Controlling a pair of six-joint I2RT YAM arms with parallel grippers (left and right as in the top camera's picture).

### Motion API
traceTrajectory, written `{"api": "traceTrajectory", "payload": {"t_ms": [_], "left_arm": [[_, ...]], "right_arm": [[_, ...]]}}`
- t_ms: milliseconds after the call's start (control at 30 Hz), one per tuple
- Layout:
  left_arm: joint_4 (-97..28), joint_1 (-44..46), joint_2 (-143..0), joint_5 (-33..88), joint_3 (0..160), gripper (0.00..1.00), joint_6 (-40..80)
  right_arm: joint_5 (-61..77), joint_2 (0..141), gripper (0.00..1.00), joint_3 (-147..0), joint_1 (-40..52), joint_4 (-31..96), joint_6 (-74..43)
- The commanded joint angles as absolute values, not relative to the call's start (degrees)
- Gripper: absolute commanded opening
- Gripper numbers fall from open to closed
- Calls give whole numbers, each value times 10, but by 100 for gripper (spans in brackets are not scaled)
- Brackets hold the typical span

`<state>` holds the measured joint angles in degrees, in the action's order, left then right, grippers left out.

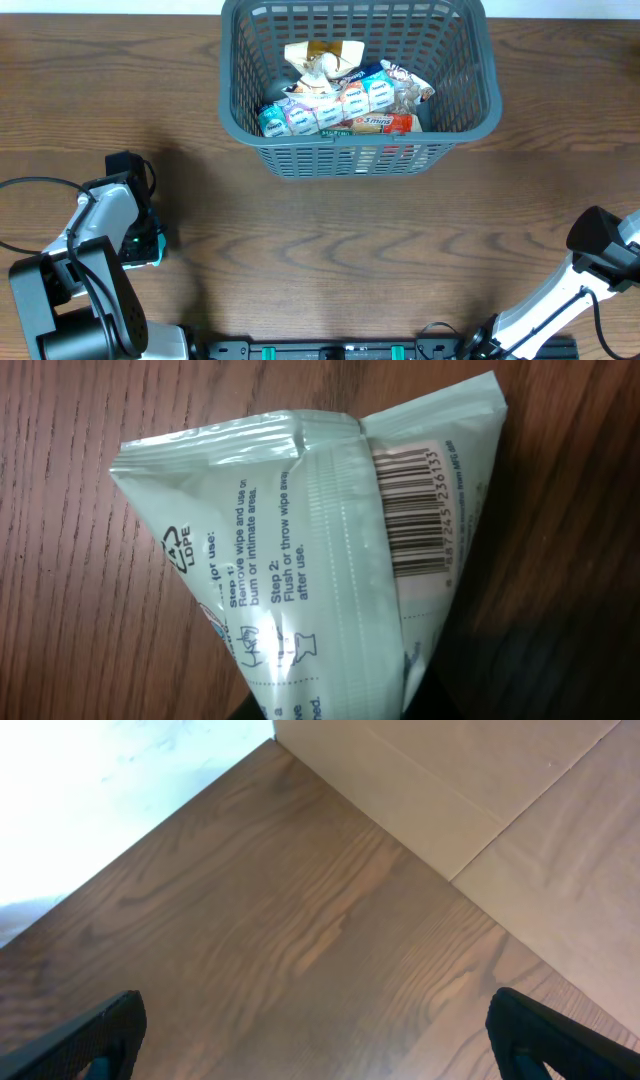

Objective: Pack container
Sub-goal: 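Grasp the mint-green wipes pack with the left gripper and lift, then carry the wipes pack over the basket and open the left gripper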

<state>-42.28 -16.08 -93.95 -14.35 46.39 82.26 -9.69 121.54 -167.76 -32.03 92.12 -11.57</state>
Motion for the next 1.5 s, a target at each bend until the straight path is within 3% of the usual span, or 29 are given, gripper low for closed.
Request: {"api": "traceTrajectory", "payload": {"t_ms": [0, 400, 633, 767, 1100, 1467], "left_arm": [[-426, -164, -943, -146, 458, 6, 821], [-433, -109, -728, -158, 610, 6, 603], [-326, 8, -655, -111, 776, 5, 363], [-235, 95, -667, -66, 837, 6, 288], [-68, 251, -785, -66, 848, 6, 283], [-48, 288, -912, -66, 848, 6, 307]], "right_arm": [[-98, 1215, 99, -1678, -326, 922, -122], [-98, 1215, 99, -1678, -327, 922, -122], [-98, 1215, 99, -1678, -326, 922, -122], [-98, 1215, 99, -1678, -327, 922, -122], [-98, 1215, 99, -1678, -326, 922, -122], [-98, 1215, 99, -1678, -326, 922, -122]]}}
